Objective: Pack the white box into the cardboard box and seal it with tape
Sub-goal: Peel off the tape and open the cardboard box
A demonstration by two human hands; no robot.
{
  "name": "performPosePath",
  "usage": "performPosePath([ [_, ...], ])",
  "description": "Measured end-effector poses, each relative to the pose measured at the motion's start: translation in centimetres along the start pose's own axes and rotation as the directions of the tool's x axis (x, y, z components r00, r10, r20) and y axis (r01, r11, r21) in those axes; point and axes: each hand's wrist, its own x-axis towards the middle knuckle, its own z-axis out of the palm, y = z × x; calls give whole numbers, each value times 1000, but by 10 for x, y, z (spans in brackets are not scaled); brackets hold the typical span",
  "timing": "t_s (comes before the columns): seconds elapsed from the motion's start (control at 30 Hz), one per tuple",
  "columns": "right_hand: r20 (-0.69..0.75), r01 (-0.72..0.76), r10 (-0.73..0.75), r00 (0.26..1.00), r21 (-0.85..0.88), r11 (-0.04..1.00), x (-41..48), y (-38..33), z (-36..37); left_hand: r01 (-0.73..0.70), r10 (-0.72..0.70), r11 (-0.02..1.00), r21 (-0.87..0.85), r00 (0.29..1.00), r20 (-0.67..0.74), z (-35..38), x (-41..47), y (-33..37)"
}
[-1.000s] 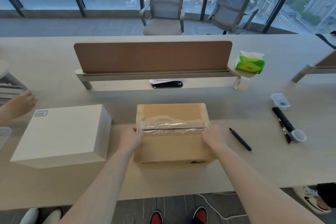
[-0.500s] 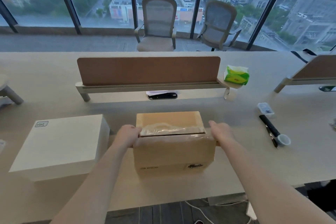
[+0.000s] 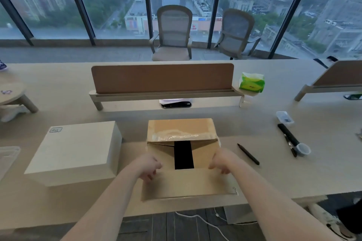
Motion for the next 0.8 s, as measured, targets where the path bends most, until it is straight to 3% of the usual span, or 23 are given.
performPosePath([
  [0.13,-178,91,-95,979,-27,995,10,16,31,-26,49,977,212,994,-101,26,-3,-2],
  [0.3,-325,196,-159,932,82,977,11,26,49,20,41,961,275,976,-214,51,-1,-5],
  [0.5,-291,263,-193,937,221,939,7,28,53,43,1,988,148,957,-290,68,1,-5],
  [0.67,-194,217,-197,961,89,972,7,23,36,-11,16,1000,22,977,-215,56,0,-10],
  [0.73,-218,196,-176,960,74,978,11,14,29,-13,2,998,-56,982,-187,49,1,-12],
  [0.8,-228,197,-134,964,283,939,17,0,23,-19,-10,989,-145,980,-199,39,6,-12],
])
